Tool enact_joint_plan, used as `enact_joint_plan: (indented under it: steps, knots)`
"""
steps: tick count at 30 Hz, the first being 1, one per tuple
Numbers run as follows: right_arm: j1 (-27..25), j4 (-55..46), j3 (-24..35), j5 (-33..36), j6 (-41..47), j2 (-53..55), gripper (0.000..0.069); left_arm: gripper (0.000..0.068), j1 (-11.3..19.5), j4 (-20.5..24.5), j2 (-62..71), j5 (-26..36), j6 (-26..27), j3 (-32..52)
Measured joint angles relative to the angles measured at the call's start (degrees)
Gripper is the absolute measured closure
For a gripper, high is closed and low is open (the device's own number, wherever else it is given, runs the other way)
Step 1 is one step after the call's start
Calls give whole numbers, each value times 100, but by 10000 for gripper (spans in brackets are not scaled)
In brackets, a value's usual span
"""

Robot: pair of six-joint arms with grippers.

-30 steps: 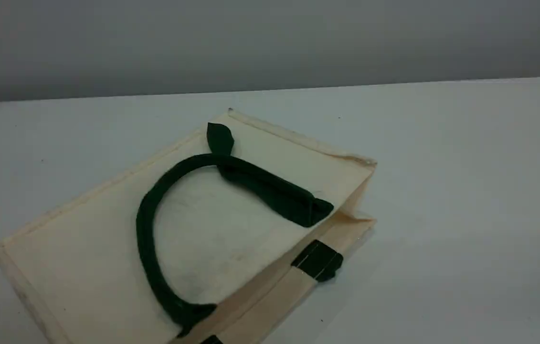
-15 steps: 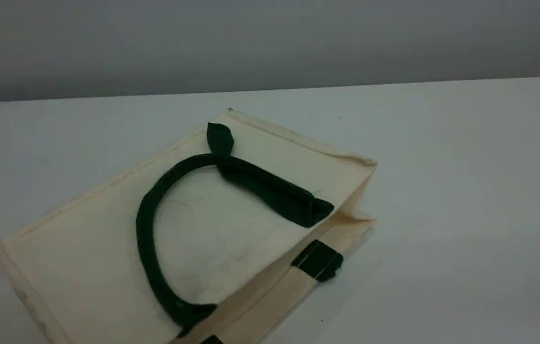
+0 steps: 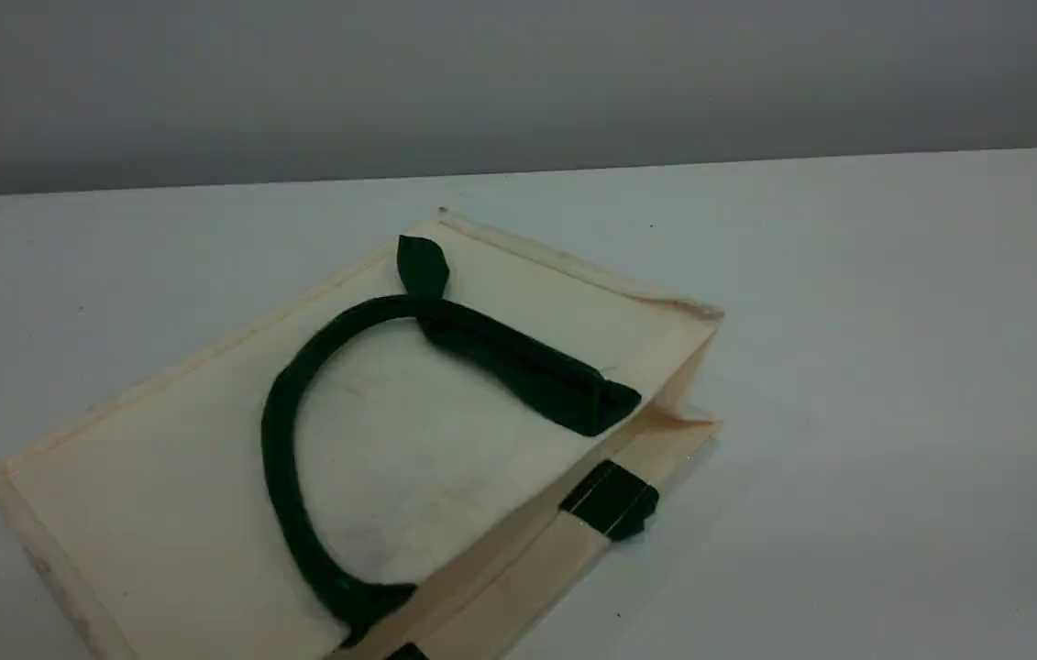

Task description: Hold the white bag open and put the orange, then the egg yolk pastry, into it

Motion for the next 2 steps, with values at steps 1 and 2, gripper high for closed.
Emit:
enact_joint_plan:
  steps: [1,2]
  knots:
    - [0,0,0,0,0,0,232,156,0,0,0,0,0,0]
    - [0,0,0,0,0,0,232,156,0,0,0,0,0,0]
